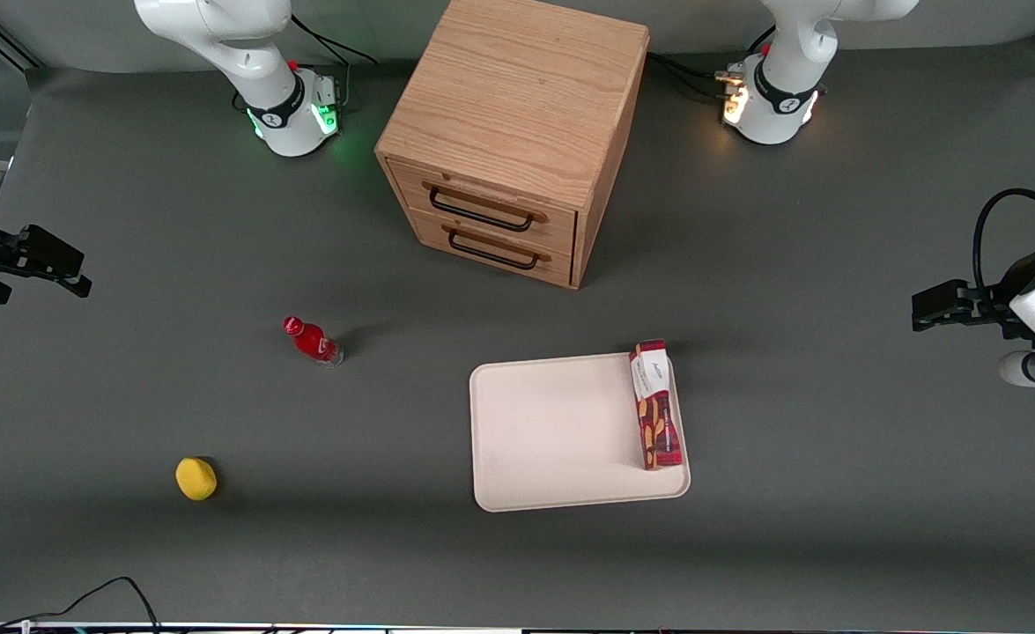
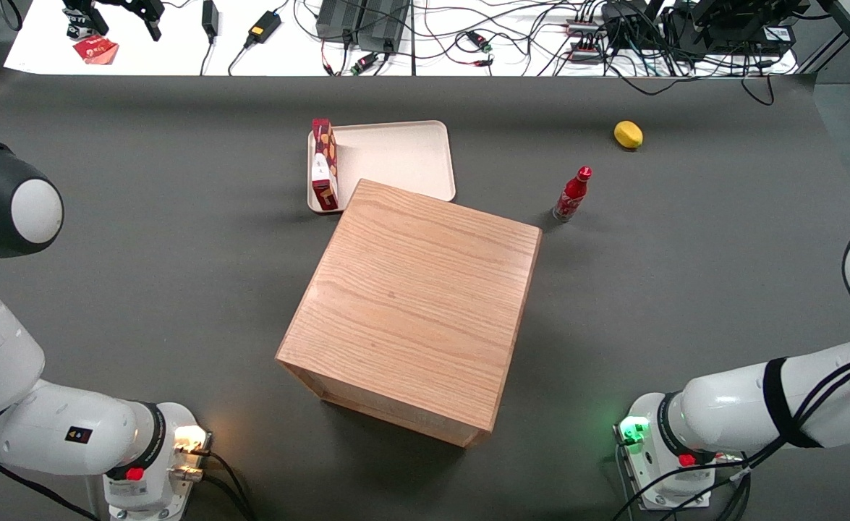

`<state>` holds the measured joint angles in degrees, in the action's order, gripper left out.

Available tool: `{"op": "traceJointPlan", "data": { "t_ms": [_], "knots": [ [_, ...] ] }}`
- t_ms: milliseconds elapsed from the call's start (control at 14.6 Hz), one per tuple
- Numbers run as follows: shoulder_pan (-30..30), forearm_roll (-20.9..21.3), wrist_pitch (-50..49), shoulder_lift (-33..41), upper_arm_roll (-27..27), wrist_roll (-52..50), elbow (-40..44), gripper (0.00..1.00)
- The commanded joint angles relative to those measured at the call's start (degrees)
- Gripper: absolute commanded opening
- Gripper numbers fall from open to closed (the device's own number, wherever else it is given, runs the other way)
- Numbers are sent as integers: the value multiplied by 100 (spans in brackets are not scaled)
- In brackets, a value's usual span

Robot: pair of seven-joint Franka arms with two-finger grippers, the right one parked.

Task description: Place red cookie box on tray

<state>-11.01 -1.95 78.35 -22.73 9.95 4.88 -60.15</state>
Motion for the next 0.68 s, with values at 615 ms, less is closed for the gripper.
{"op": "traceJointPlan", "data": {
  "t_ms": [615],
  "knots": [
    [231,-59,-426,189,51,258,-23,100]
  ]
}}
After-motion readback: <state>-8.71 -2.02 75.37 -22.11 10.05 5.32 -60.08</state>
